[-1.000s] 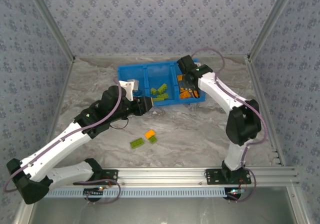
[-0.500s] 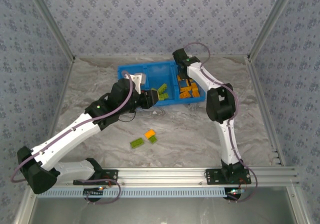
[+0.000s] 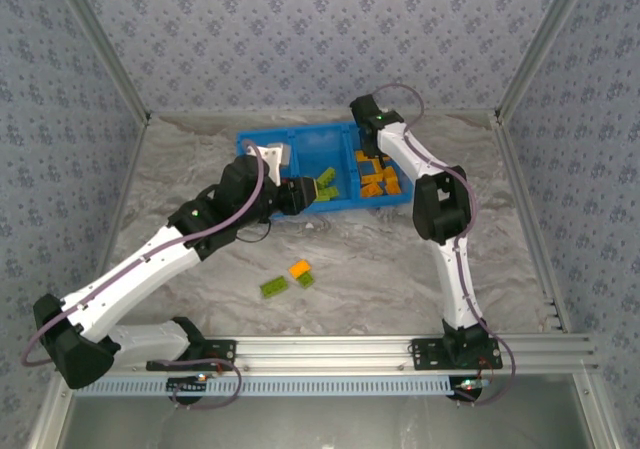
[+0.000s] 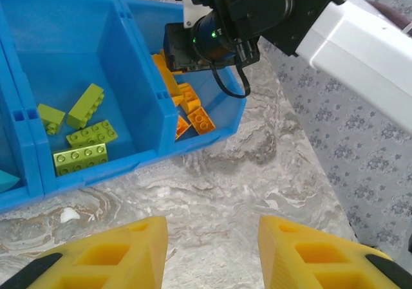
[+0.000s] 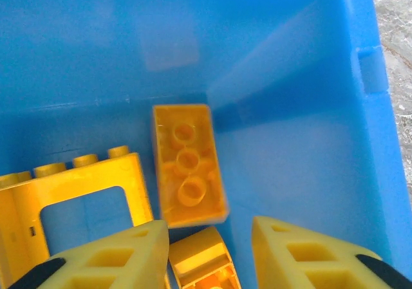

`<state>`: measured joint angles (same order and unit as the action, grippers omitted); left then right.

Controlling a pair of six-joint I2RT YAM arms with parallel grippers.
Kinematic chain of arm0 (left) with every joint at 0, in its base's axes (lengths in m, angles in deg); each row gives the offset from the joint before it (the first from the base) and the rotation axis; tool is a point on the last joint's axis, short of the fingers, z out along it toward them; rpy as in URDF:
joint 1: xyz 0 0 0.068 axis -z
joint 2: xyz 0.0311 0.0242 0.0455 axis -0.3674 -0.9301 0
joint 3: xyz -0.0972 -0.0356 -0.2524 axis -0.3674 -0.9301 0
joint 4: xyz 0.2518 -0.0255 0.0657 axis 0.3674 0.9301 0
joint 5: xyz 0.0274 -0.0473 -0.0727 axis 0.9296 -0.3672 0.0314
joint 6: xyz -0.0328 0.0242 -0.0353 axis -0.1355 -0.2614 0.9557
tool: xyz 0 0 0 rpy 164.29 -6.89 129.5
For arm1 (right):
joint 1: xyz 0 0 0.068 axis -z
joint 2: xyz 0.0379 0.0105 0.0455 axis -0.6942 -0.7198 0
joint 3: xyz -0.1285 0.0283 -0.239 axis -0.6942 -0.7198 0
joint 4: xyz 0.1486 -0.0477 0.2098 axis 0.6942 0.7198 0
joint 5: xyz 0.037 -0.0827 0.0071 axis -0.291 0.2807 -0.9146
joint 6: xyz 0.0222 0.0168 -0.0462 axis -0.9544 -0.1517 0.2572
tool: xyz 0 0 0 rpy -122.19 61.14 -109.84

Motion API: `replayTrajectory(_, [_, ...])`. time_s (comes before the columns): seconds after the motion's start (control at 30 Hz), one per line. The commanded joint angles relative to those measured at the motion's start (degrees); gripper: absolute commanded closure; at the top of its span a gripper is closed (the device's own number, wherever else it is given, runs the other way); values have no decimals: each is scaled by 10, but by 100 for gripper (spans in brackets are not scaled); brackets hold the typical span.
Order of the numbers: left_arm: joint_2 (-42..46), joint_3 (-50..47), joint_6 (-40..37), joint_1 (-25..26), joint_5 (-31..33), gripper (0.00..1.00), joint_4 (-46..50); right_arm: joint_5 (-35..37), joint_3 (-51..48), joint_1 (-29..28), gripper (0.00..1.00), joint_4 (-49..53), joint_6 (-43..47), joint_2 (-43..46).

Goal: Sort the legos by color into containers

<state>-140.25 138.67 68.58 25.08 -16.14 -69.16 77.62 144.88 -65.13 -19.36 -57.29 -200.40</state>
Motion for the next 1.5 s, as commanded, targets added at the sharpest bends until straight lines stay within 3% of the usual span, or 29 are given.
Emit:
replayTrajectory(0.0, [-14, 47, -24, 7, -7, 58, -30, -9, 18, -3, 57, 20, -3, 35])
replayTrajectory(0.23, [-37, 98, -32, 25, 13, 59, -2, -2, -34, -11, 58, 12, -23, 122])
replayTrajectory(0.43, [-13, 83, 1, 26, 54, 59, 103, -28, -201, -46, 57, -37, -42, 332])
replayTrajectory(0.6, [27, 11, 123, 27, 103, 58, 242, -115, -394, -149, 53, -103, -62, 536])
replayTrajectory(0.7, [30, -42, 145, 30, 88, 52, 300, -227, -510, -225, 48, -161, -86, 622])
replayTrajectory(0.77, [35, -86, 144, 33, 74, 48, 316, -257, -581, -278, 48, -181, -119, 663])
replayTrajectory(0.87, [52, -154, 98, 57, 44, 38, 291, -263, -659, -363, 45, -204, -156, 715])
replayTrajectory(1.03, [8, -190, -13, 80, 37, 22, 333, -251, -738, -434, 38, -218, -202, 790])
replayTrajectory(1.27, [-82, -165, -121, 103, 66, 12, 305, -264, -751, -429, 32, -204, -199, 830])
replayTrajectory(1.47, [-163, -164, -156, 99, 72, 11, 281, -264, -751, -424, 32, -204, -209, 839])
